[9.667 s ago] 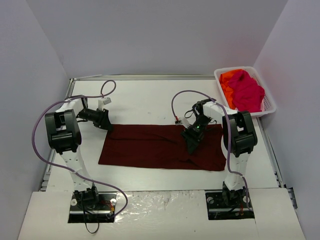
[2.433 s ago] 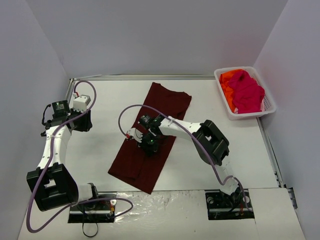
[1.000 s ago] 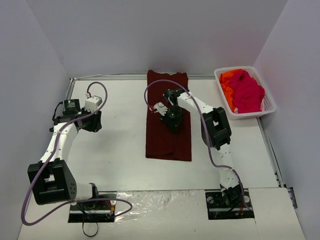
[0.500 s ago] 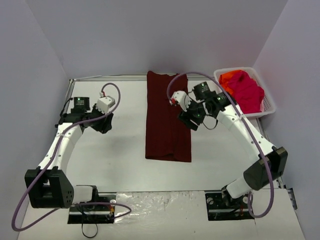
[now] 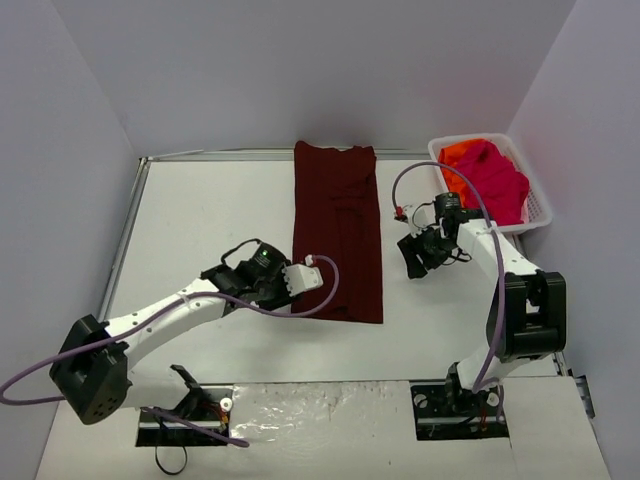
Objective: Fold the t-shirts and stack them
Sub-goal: Rotate the tshirt 90 degrees, then grab the bottom of the folded rectangular tshirt with both arms
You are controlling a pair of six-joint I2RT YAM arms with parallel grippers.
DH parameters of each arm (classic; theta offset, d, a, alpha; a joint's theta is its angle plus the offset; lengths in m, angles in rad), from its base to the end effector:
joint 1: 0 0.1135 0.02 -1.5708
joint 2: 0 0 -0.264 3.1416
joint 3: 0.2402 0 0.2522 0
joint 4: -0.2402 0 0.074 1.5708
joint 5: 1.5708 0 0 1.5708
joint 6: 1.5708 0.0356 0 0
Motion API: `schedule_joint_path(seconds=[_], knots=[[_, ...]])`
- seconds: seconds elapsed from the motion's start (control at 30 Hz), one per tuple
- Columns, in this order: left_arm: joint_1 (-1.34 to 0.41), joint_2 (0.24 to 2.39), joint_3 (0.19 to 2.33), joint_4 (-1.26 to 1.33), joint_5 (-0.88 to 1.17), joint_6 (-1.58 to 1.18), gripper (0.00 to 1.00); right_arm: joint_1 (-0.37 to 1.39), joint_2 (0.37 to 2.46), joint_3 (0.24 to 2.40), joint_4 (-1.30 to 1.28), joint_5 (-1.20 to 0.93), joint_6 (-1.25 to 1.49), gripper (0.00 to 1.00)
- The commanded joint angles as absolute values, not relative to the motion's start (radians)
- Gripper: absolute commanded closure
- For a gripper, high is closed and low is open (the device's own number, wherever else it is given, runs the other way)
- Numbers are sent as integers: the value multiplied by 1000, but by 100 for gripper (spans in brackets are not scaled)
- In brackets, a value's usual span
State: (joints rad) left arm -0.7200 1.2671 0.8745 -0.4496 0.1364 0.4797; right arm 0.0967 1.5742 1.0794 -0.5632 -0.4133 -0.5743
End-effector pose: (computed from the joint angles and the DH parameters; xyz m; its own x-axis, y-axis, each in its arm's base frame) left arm 0.1946 -0.1771 0.2456 -0.1647 0.7526 -0.6375 0.8988 0.3807 0.2173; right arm 0.3144 0.0449 0.2211 -0.5736 -0.5555 -0.6020 -0.7100 0.7036 0.0273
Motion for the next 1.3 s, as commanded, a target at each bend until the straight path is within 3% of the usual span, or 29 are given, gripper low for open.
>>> schedule_joint_path(seconds=[0.0,0.17,0.63,0.87,1.13,1.2,1.27], knots=[[-788,1292,830,-342,15,496,57,74,1555,1066,-534,-462,-548,47],[-807,1393,845,-358,60,472,57,49,1624,1055,-517,-430,-532,47],[-903,1394,821,-298,144,463,57,32,1687,1057,-506,-379,-515,46],[-936,1514,850,-293,97,471,59,25,1684,1054,-506,-380,-517,46],[-959,1603,887,-348,81,468,68,25,1680,1049,-506,-382,-522,46],[-959,1600,879,-347,78,466,77,25,1678,1048,-508,-383,-523,46],[-959,1592,874,-362,80,468,94,26,1680,1048,-509,-380,-523,46]])
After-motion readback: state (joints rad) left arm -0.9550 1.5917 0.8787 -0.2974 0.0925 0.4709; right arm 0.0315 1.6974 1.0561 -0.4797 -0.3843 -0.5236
